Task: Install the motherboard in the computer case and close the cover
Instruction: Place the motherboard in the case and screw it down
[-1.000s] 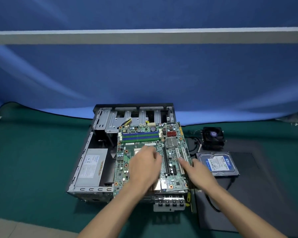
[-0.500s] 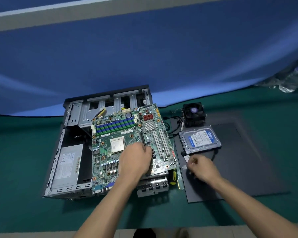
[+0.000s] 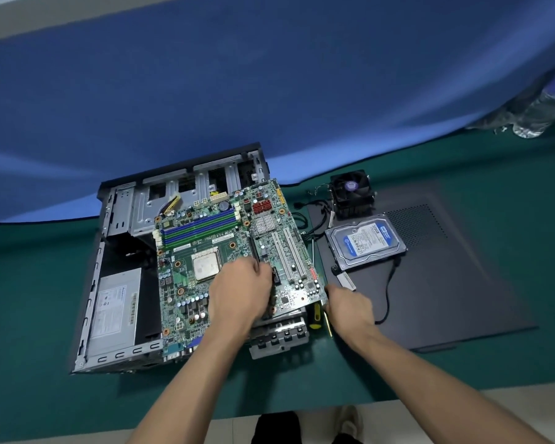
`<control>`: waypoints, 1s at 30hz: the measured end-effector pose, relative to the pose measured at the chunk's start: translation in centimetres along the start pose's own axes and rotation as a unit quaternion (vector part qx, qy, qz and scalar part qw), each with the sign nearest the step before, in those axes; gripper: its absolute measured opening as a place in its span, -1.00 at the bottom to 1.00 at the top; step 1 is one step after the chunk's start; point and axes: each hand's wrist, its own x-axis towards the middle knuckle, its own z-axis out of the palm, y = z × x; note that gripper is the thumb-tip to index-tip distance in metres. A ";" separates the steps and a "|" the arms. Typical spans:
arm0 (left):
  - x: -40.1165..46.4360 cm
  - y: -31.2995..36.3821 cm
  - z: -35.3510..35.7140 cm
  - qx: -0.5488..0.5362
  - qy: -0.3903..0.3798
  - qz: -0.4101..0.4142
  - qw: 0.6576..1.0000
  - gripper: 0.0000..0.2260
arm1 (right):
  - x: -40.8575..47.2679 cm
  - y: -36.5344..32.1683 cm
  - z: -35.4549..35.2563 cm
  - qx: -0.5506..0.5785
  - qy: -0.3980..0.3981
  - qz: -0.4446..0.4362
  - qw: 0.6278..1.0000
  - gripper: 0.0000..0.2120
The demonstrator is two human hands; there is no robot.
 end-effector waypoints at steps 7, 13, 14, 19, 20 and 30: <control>0.0 -0.1 0.0 0.006 0.003 0.015 1.000 -0.65 | 0.7 -1.0 -0.2 -0.042 -0.024 0.026 0.999 -0.67; 0.0 -0.4 -0.2 0.018 -0.015 0.029 0.999 -0.63 | 0.7 -1.8 0.3 -0.049 -0.048 0.022 0.997 -0.71; 0.0 -0.4 -0.2 0.020 -0.016 0.033 0.999 -0.63 | 0.6 -2.0 0.5 -0.051 -0.048 0.029 0.997 -0.70; -0.2 -1.0 -0.9 0.032 -0.026 0.040 0.998 -0.62 | 0.2 -2.4 1.4 -0.101 -0.049 0.022 0.993 -0.59; -0.3 -1.2 -1.0 0.022 -0.031 0.039 0.998 -0.61 | 0.3 -2.3 1.3 -0.108 -0.049 0.015 0.993 -0.58; -0.6 -1.2 -1.0 0.008 -0.027 0.043 0.999 -0.64 | 0.8 -2.3 1.2 -0.128 -0.063 -0.006 0.990 -0.65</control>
